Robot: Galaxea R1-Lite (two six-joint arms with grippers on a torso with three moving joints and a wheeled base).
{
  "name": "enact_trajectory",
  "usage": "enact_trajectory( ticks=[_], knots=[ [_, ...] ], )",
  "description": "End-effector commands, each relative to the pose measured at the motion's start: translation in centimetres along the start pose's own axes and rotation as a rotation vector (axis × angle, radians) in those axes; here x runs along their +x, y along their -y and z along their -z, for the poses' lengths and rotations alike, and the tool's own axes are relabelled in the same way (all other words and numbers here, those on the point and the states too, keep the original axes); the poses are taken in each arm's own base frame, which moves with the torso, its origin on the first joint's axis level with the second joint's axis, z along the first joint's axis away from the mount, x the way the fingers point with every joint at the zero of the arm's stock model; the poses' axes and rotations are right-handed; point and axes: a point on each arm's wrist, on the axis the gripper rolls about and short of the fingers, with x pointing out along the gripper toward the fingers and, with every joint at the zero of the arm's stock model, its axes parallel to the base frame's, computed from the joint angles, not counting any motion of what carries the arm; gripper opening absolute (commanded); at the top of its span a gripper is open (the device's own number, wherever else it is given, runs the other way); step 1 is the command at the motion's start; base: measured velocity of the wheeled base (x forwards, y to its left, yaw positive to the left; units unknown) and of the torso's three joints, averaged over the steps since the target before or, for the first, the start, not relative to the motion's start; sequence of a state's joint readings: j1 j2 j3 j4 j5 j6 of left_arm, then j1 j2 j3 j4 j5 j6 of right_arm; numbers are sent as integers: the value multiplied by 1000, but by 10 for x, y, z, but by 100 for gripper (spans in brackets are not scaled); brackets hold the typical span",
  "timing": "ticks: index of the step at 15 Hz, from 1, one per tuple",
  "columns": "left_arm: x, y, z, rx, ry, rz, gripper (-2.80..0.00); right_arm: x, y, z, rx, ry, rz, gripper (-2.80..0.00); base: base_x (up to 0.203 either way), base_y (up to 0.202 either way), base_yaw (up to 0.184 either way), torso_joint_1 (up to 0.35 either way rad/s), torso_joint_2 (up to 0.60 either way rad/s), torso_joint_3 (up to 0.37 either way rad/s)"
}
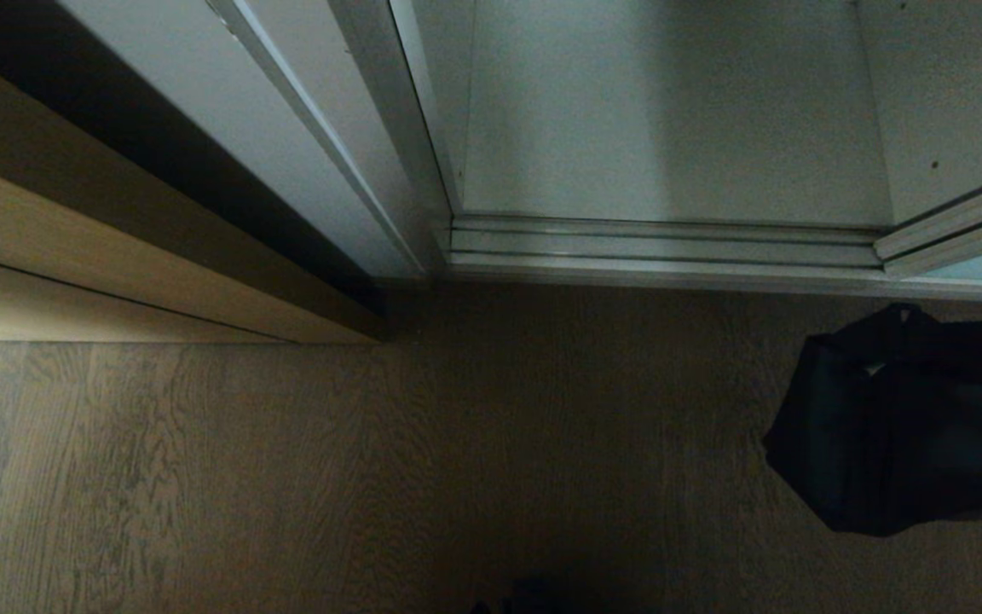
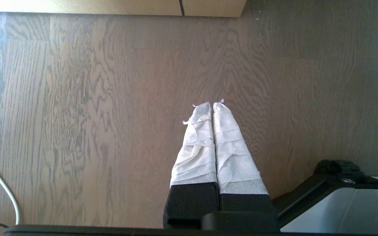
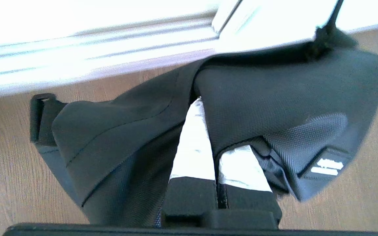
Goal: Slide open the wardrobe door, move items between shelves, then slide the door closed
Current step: Place the bag on the higher shelf
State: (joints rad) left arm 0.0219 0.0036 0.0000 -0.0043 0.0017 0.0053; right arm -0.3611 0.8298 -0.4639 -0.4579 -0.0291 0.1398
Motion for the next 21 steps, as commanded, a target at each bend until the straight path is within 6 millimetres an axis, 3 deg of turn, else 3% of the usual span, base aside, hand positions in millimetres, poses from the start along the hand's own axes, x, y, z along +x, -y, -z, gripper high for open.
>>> enact_trajectory(
  ticks=[1, 8, 21],
  knots=[
    [0, 0, 0, 5, -1, 0, -280, 1, 0, -2, 3, 5, 0, -280, 0, 0, 0, 0, 0, 0],
    [0, 0, 0, 2, -1, -2, -280, -5, 0, -5, 1, -5, 7, -280, 0, 0, 0, 1, 1, 11],
    [0, 0, 0, -5, 1, 1, -280, -9, -1, -13, 1, 21, 9, -280, 0, 0, 0, 2, 2, 192]
  ],
)
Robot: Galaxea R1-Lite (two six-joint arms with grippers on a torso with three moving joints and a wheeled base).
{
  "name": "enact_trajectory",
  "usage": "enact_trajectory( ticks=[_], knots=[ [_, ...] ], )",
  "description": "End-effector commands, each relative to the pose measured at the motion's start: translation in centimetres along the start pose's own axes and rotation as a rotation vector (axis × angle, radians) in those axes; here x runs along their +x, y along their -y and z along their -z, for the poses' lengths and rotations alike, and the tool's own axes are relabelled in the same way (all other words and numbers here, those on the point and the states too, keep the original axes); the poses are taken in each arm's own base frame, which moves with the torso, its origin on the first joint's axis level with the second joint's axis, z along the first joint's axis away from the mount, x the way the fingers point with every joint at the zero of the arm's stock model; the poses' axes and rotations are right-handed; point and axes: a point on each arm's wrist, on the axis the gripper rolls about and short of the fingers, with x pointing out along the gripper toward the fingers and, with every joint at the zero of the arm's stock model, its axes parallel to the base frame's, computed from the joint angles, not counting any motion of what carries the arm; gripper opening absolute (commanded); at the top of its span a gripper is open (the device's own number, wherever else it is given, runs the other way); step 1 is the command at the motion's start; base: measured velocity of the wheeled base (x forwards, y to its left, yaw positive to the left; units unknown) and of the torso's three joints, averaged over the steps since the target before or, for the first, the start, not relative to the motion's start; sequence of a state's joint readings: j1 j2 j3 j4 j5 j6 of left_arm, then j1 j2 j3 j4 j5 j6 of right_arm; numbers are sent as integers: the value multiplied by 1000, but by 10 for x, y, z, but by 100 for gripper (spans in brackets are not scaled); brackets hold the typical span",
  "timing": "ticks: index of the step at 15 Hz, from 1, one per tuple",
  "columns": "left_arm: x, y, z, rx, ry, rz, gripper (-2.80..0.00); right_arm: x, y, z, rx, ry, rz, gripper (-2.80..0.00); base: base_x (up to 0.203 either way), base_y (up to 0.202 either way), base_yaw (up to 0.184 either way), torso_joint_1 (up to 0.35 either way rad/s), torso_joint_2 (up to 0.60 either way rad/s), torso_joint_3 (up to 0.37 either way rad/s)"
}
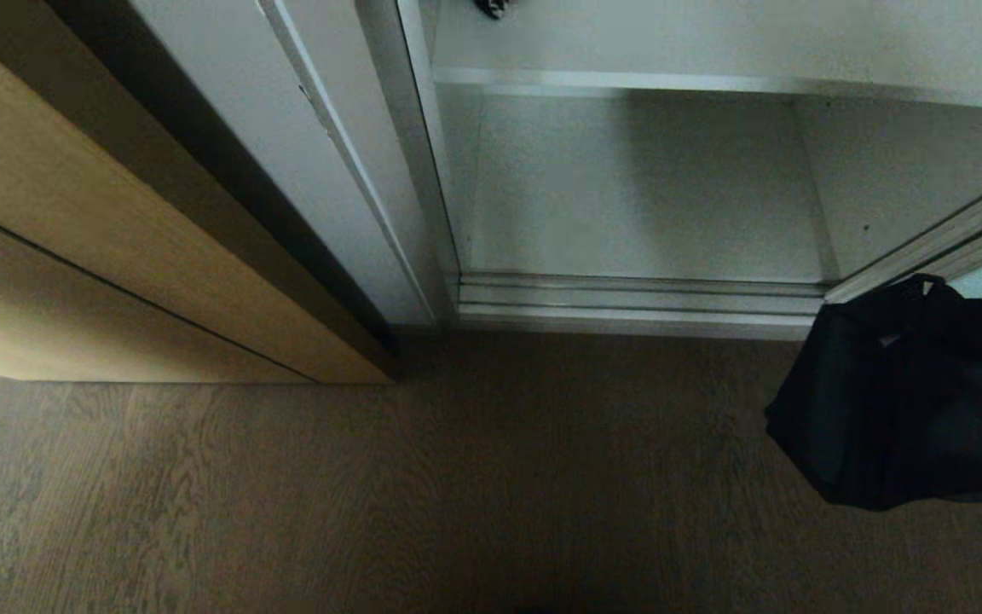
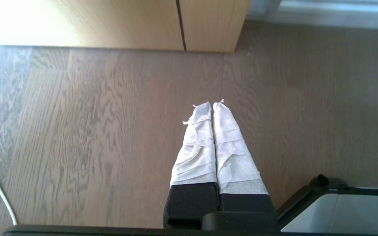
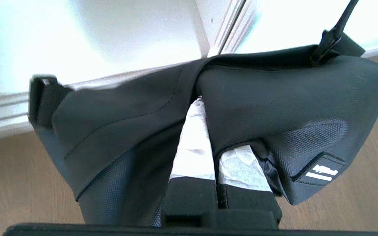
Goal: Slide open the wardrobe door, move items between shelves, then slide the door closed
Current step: Place the bag on the higher shelf
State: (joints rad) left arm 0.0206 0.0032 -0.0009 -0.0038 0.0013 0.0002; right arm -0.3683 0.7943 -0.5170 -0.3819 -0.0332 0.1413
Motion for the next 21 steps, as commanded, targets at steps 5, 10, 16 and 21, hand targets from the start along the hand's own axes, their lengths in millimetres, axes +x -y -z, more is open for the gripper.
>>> enact_trajectory(
  ticks=[5, 10, 16, 21],
  knots=[
    [0, 0, 0, 1, 0, -1, -280, 1, 0, 0, -3, -2, 1, -280, 0, 0, 0, -3, 3, 206],
    [0, 0, 0, -2, 2, -1, -280, 0, 0, 1, -3, -2, -2, -280, 0, 0, 0, 0, 2, 200],
    [0, 0, 0, -3, 0, -1, -280, 1, 0, 1, -5, -6, 1, -280, 0, 0, 0, 3, 2, 203],
    [0, 0, 0, -3, 0, -1, -280, -4, 0, 0, -11, -19, -2, -280, 0, 0, 0, 2, 2, 203]
  ],
)
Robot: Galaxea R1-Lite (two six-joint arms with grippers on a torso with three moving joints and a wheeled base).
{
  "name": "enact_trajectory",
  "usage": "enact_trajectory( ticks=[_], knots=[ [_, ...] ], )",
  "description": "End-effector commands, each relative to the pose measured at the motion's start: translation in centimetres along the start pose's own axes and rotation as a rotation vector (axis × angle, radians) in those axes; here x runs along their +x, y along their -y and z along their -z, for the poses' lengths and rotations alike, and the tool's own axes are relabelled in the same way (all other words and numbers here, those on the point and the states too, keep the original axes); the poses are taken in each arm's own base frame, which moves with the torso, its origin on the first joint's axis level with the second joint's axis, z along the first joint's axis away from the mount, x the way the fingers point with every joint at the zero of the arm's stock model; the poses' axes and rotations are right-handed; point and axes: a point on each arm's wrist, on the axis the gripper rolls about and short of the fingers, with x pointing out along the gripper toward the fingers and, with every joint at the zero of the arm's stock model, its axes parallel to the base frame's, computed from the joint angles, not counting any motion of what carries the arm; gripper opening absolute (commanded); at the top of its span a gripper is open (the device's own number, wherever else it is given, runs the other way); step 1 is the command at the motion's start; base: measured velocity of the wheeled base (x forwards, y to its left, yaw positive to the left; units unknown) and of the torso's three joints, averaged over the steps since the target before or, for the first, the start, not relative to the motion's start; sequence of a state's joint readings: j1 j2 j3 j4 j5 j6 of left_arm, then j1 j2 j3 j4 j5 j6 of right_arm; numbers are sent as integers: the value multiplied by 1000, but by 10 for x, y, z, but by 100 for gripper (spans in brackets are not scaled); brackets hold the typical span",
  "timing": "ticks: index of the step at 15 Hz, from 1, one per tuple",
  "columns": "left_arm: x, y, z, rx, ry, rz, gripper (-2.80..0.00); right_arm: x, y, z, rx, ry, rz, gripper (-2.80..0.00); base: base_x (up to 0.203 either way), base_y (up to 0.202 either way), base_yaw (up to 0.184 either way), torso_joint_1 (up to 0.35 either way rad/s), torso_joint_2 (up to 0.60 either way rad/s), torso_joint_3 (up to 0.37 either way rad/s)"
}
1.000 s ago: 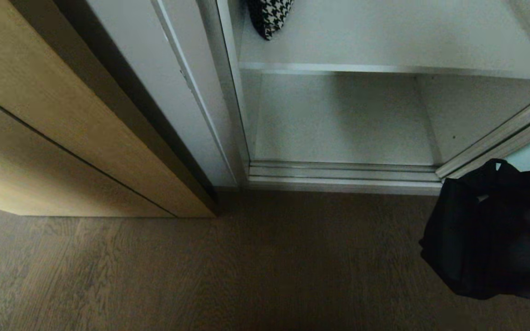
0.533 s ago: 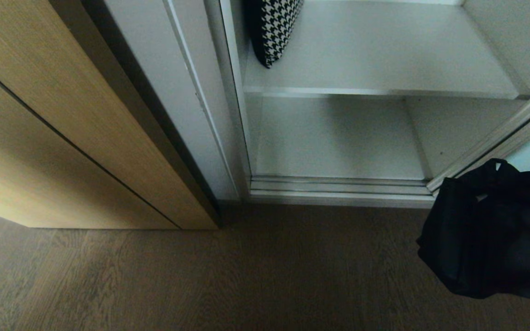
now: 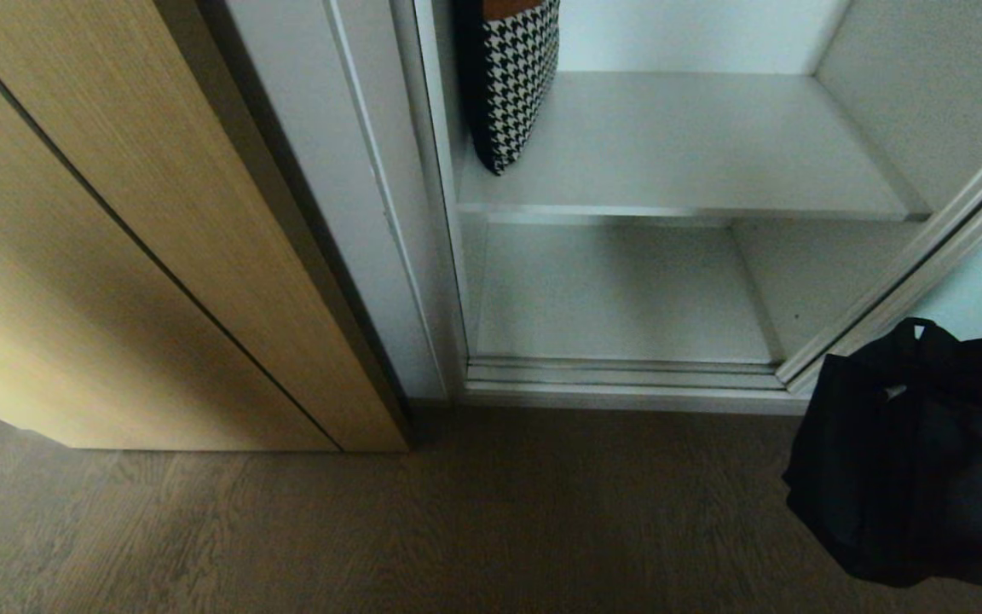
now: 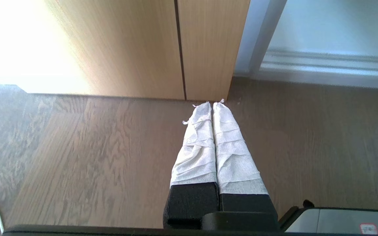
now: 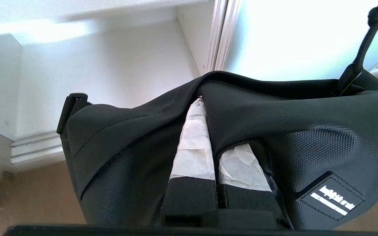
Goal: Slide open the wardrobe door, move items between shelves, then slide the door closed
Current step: Place the bag on the higher shelf
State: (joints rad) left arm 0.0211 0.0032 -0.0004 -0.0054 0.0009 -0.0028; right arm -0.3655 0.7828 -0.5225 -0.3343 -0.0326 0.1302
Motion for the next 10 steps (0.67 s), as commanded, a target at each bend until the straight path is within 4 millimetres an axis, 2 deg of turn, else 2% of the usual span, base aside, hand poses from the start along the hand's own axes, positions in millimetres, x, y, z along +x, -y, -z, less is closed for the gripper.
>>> enact_trajectory(
  ticks=[1, 10],
  knots=[
    [0, 0, 0, 0, -1, -1, -280, -1, 0, -2, 1, 13, -4, -280, 0, 0, 0, 5, 5, 212],
    [0, 0, 0, 0, 1, -1, -280, -5, -1, -8, 3, 30, -6, -280, 0, 0, 0, 1, 3, 202]
  ],
)
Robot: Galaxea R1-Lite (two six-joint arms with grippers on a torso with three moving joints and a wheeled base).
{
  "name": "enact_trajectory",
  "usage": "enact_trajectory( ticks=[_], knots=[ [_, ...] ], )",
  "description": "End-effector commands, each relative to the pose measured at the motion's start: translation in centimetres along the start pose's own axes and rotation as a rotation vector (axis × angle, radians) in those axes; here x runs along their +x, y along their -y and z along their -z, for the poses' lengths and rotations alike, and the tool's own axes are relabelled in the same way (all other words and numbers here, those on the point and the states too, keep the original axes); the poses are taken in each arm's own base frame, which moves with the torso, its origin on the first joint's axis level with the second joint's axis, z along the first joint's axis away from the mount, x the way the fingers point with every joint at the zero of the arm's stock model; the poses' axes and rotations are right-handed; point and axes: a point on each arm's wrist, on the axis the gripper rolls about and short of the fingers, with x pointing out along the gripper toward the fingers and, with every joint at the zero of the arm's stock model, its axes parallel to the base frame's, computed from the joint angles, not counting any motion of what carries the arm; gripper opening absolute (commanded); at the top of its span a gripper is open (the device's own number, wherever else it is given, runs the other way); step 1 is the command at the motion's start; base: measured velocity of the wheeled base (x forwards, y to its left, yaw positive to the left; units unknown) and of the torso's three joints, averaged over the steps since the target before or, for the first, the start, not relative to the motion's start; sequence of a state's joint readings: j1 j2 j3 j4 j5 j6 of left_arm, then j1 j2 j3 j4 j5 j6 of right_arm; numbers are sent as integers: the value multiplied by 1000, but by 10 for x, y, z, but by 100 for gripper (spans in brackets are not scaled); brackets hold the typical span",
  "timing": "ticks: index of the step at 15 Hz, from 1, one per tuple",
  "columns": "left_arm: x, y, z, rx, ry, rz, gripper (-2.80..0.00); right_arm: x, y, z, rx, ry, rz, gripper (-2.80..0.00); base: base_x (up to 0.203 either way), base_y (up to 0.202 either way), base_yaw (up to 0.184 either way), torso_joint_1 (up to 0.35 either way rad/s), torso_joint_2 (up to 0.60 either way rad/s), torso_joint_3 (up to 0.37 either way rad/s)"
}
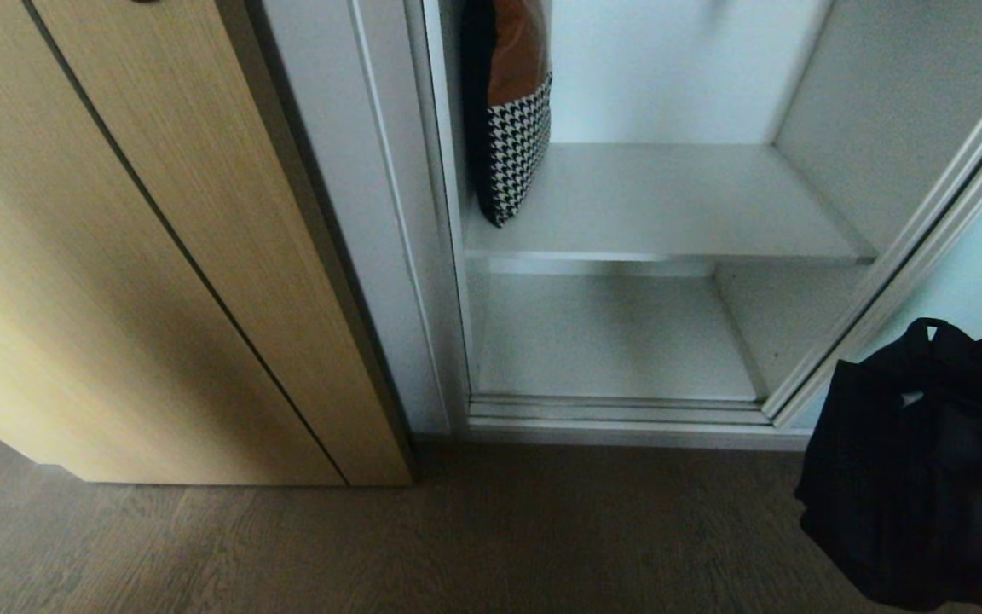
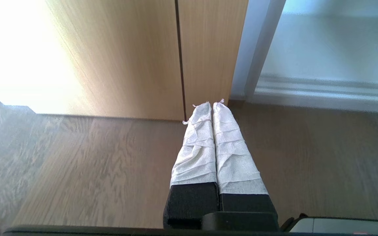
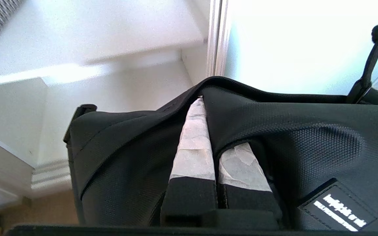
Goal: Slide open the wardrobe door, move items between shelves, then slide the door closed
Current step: Place the bag on the higher shelf
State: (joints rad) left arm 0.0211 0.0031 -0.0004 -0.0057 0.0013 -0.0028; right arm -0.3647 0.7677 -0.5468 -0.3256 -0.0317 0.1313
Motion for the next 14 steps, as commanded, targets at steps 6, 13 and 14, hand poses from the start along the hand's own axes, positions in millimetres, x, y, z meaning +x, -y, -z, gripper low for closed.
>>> enact_trajectory(
  ticks=[6, 13, 14],
  knots=[
    [0, 0, 0, 0, -1, -1, -280, -1, 1, 4, 0, -18, 3, -280, 0, 0, 0, 2, 1, 200],
    [0, 0, 0, 3, -2, -1, -280, -1, 1, 4, 0, -18, 2, -280, 0, 0, 0, 3, 1, 193],
    [0, 0, 0, 3, -2, -1, -280, -1, 1, 5, -1, -20, 2, -280, 0, 0, 0, 2, 2, 76]
  ],
)
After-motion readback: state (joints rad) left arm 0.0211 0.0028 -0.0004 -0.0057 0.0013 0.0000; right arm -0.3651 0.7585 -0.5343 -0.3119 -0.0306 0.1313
